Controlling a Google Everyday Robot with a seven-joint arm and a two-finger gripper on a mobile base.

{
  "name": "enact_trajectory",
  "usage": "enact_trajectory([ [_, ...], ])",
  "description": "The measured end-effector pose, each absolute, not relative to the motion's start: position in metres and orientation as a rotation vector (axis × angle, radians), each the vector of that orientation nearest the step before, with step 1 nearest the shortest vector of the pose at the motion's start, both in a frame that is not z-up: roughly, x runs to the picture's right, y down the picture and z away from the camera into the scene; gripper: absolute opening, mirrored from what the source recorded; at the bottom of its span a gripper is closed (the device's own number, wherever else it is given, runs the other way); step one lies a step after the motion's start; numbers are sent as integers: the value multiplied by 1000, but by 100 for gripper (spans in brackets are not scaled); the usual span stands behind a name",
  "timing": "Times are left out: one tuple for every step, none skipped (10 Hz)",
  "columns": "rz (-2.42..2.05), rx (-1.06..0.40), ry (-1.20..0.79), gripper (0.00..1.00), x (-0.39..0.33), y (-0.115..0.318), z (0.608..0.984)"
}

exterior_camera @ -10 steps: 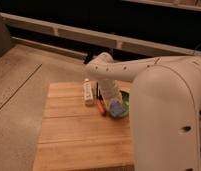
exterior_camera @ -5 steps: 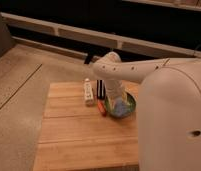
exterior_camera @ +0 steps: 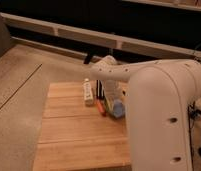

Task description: Place the white sponge in the ceramic bowl

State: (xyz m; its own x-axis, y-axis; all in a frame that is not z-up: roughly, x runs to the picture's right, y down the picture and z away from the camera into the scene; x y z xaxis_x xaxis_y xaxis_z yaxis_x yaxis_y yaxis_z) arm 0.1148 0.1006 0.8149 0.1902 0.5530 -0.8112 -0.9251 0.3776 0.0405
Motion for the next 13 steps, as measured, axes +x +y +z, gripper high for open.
enact_trajectory([
  [1118,-526,871,0,120,99,826],
  [1121,-524,882,0,124,95,834],
  [1116,-513,895,0,129,88,842],
  [1108,-498,903,0,132,80,846],
  [1099,-479,907,0,136,72,848],
  [1096,-477,908,1,137,71,848],
  [1097,-476,908,5,137,71,848],
  [1096,-476,908,13,137,71,848],
  [1097,-476,908,25,137,71,848],
  [1097,-476,908,35,137,71,848],
  [1096,-476,908,45,137,71,848],
  [1096,-476,908,53,137,71,848],
  [1096,-476,909,65,137,71,848],
])
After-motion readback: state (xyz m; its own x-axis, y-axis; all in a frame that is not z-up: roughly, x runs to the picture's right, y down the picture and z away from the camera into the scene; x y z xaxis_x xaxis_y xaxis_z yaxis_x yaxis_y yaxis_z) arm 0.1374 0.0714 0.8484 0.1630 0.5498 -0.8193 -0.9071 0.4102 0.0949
